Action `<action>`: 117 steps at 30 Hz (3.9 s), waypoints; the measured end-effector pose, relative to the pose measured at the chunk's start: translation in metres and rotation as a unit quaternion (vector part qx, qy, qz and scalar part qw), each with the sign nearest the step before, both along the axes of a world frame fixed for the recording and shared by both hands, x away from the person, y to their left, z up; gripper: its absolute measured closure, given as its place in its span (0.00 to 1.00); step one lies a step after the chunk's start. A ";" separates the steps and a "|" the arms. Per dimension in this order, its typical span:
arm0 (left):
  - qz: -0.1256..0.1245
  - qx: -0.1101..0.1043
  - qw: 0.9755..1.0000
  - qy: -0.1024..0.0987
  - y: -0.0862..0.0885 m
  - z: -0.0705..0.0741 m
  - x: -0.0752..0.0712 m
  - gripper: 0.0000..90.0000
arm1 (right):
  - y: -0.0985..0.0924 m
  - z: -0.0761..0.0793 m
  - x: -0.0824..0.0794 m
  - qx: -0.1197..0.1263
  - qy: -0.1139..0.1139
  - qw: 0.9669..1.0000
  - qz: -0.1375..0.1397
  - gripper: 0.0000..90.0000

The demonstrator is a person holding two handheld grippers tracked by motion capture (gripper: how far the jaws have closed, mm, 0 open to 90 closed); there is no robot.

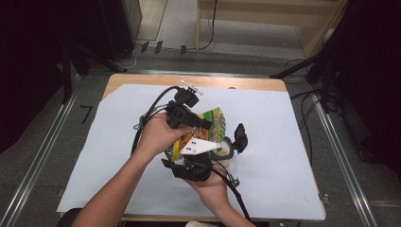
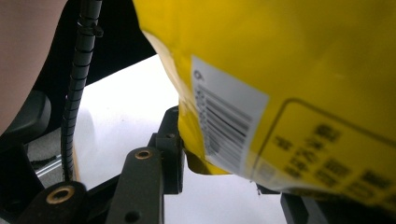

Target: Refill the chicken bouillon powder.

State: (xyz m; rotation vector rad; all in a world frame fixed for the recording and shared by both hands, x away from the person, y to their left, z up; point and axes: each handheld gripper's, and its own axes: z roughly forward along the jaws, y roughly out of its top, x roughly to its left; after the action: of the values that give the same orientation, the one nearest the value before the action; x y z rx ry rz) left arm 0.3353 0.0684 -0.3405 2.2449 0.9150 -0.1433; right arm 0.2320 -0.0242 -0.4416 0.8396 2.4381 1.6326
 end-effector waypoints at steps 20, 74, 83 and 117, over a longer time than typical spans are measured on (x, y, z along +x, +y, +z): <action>0.000 0.000 1.000 -0.002 0.001 0.000 -0.001 0.89 | 0.001 0.000 -0.001 -0.003 -0.003 1.000 0.001 0.70; 0.001 -0.002 1.000 0.004 0.000 0.000 -0.001 0.89 | 0.000 0.000 -0.002 -0.002 -0.001 1.000 0.000 0.69; 0.000 -0.003 1.000 0.010 0.000 -0.002 0.001 0.89 | 0.000 0.001 -0.003 -0.002 0.001 1.000 0.002 0.69; -0.001 -0.007 1.000 0.016 0.001 -0.003 0.002 0.88 | 0.000 0.001 -0.003 -0.007 0.001 1.000 0.001 0.69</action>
State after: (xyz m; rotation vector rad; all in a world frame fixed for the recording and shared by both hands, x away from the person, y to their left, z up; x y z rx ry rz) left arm 0.3375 0.0694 -0.3431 2.2356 0.9265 -0.1866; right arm 0.2289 -0.0240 -0.4402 0.8359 2.4492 1.6157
